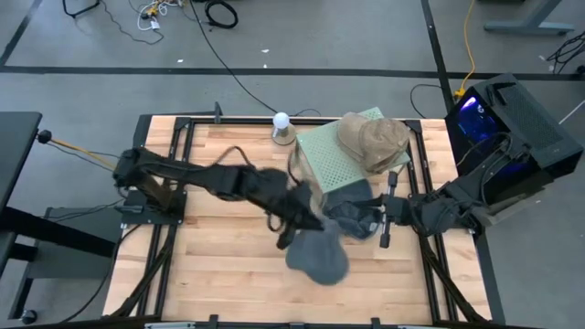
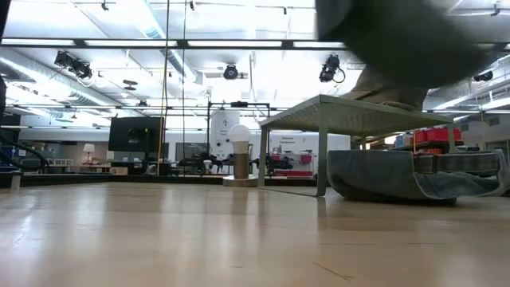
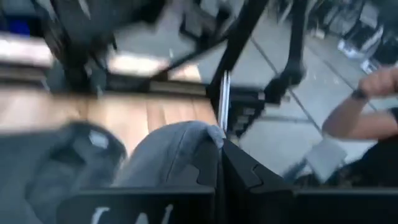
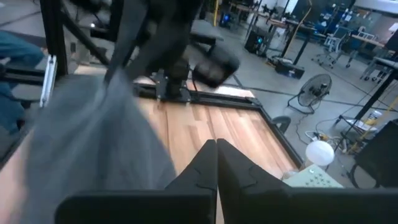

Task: Stack caps on shelf
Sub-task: Put the left black cup on the shelf

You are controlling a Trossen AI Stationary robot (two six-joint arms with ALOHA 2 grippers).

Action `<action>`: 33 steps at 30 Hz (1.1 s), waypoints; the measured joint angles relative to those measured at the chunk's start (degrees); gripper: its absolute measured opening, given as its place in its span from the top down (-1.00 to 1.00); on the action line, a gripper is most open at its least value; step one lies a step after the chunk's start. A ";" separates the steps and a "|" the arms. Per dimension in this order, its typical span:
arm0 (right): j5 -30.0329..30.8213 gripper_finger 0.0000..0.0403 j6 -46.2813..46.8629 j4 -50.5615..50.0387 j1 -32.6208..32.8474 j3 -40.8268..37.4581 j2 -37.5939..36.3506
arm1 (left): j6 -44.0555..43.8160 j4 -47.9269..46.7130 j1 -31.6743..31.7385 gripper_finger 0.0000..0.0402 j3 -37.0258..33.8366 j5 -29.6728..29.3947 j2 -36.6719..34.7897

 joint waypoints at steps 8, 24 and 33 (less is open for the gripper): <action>-0.13 0.98 -3.31 0.97 0.00 0.00 -1.02 | 1.64 10.15 6.08 0.97 0.07 -0.05 -4.47; -0.19 0.98 -10.10 0.81 0.50 0.00 -0.60 | -1.12 14.56 16.32 0.94 0.07 1.42 -4.33; -1.39 0.98 -8.78 0.86 0.46 0.00 1.83 | -1.29 14.96 16.62 0.95 0.15 2.77 -0.89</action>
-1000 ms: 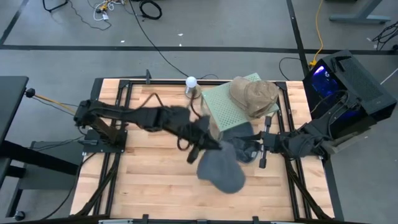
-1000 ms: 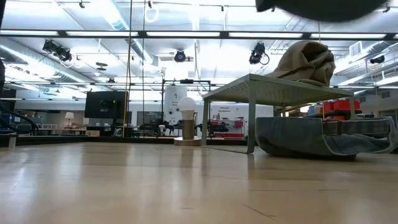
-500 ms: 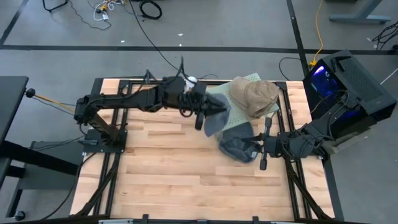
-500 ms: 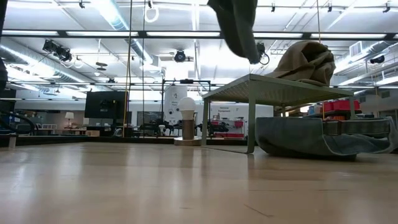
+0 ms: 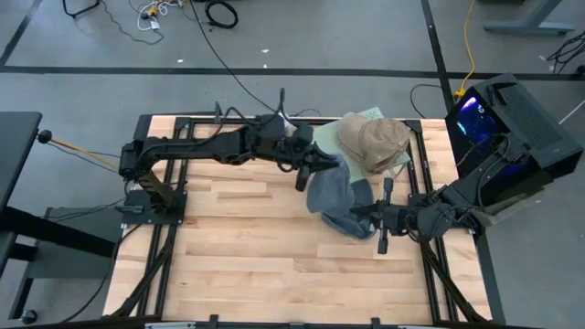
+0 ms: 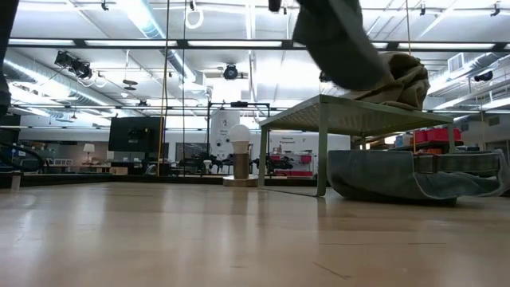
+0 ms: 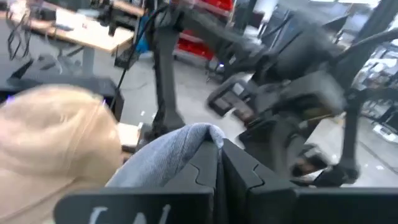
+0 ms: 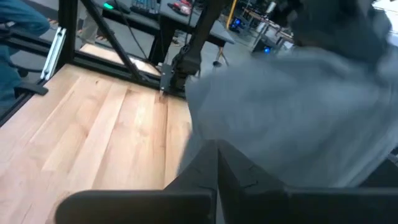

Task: Stack caps on shelf
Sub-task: Put the left black cup on the shelf

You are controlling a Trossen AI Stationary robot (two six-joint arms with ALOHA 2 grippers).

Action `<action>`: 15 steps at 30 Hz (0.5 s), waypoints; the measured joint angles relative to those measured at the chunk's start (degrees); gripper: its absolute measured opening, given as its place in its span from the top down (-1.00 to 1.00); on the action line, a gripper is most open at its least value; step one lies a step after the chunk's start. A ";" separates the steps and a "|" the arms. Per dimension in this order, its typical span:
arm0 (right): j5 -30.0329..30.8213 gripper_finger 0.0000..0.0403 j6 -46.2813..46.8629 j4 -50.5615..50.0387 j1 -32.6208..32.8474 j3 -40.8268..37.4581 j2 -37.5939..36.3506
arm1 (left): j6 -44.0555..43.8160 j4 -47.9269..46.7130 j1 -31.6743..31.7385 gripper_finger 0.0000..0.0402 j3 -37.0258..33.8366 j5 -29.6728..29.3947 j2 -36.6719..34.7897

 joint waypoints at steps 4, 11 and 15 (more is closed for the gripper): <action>-0.29 0.98 0.41 0.30 0.00 0.00 1.29 | 0.49 0.04 0.96 0.96 -0.09 -1.94 1.97; -0.31 0.98 1.55 -0.04 0.00 0.00 2.13 | 1.14 0.71 3.38 0.94 -0.09 -2.17 2.15; -0.30 0.98 1.92 0.02 -0.04 0.00 2.13 | 1.09 -0.08 5.06 0.95 -0.09 -1.91 2.01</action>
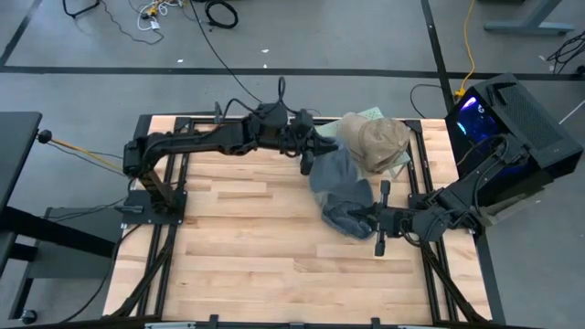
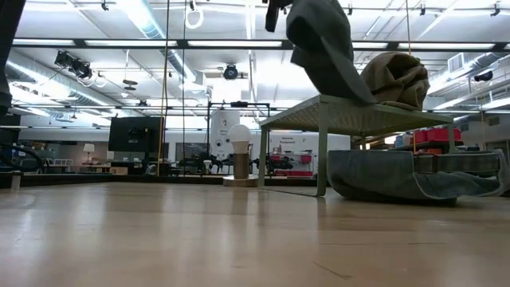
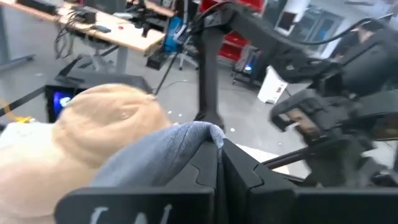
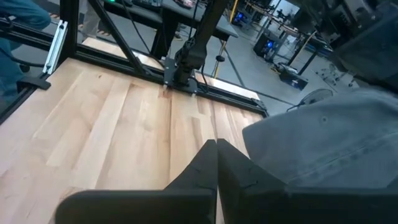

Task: Stack caps on shelf
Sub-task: Put the left black cup on the shelf

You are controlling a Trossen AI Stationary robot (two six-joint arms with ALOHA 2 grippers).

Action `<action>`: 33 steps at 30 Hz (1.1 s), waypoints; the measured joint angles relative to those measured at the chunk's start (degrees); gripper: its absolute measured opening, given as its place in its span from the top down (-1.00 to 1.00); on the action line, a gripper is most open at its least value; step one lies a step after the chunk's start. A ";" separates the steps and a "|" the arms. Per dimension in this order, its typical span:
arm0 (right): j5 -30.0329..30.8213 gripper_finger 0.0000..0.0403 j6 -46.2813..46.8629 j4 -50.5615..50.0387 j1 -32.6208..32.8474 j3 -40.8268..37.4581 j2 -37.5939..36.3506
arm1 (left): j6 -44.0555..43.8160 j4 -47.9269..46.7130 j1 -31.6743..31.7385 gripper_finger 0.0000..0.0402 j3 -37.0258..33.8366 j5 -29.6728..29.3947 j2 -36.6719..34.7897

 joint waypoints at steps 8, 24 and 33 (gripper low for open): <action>-1.34 0.98 6.58 -1.16 -1.07 0.00 1.40 | 0.42 -6.52 2.14 0.87 0.02 -0.07 0.48; -12.80 0.98 9.09 -2.48 -16.18 -0.04 9.81 | 5.65 -8.81 3.12 0.86 0.02 -7.41 0.50; -25.05 0.98 8.50 6.26 -23.52 -0.04 14.01 | 5.49 -8.78 3.23 0.87 0.02 -7.62 0.49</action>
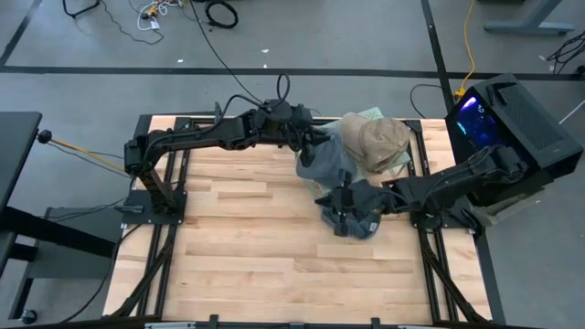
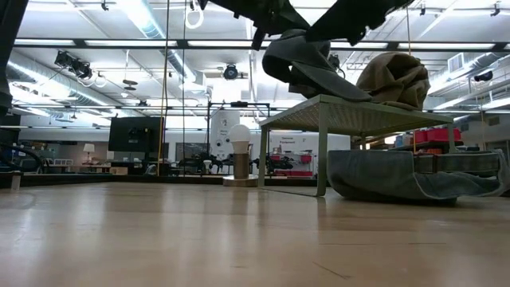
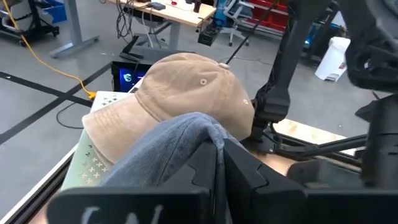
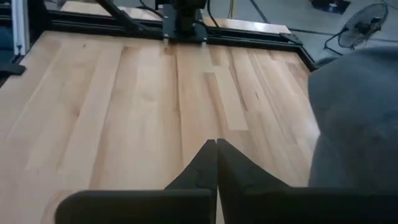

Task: Stack caps on shelf
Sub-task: Put the left black cup on the shelf

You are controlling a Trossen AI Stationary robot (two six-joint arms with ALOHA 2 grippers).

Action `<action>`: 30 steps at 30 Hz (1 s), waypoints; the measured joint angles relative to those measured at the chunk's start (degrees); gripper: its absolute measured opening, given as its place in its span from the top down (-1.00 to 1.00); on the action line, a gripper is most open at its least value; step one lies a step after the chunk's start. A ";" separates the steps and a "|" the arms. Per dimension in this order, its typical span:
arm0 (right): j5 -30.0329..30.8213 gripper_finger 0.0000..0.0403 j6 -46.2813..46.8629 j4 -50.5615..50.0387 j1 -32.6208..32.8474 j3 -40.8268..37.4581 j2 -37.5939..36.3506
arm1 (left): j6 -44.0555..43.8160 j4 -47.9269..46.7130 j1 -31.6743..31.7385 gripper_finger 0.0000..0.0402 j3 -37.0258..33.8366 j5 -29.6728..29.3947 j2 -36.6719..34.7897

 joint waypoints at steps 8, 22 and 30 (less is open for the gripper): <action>0.11 0.98 0.10 2.19 -5.22 0.00 4.39 | -0.56 -0.02 -0.02 0.89 0.00 0.03 0.01; 7.69 0.98 0.16 4.60 -7.69 0.00 7.96 | -0.60 -2.92 -0.11 0.76 0.02 2.99 -0.01; 7.71 0.98 0.40 4.58 -7.71 0.00 7.96 | -0.48 -4.86 0.04 0.25 0.02 4.37 -0.01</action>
